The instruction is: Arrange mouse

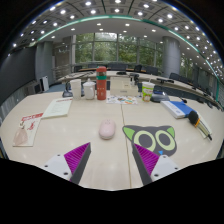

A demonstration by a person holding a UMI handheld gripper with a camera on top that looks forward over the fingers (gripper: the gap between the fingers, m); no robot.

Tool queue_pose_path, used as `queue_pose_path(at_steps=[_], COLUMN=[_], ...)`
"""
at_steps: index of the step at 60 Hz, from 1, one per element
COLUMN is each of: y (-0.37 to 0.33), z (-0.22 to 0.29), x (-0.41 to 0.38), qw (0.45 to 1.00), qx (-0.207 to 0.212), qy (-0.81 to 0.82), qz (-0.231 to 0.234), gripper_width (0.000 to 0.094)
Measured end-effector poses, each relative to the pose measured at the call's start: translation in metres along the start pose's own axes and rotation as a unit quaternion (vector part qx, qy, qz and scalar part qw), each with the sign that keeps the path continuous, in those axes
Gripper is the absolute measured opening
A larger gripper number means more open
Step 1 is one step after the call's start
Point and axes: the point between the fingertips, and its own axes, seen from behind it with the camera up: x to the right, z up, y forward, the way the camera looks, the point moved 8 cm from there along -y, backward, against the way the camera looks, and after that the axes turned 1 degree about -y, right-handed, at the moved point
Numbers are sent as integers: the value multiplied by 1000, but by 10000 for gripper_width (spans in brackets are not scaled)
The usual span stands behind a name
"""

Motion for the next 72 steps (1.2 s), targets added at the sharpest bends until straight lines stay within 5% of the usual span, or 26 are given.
queue_pose_path(at_steps=[21, 33, 51, 72], y=[149, 170, 165, 64], z=[31, 32, 36, 151], x=[-22, -22, -26, 25], qw=[999, 999, 998, 997], qx=[-34, -50, -61, 60], qy=[18, 3, 2, 47], qz=[6, -1, -5, 4], gripper_width=[813, 478, 335, 334])
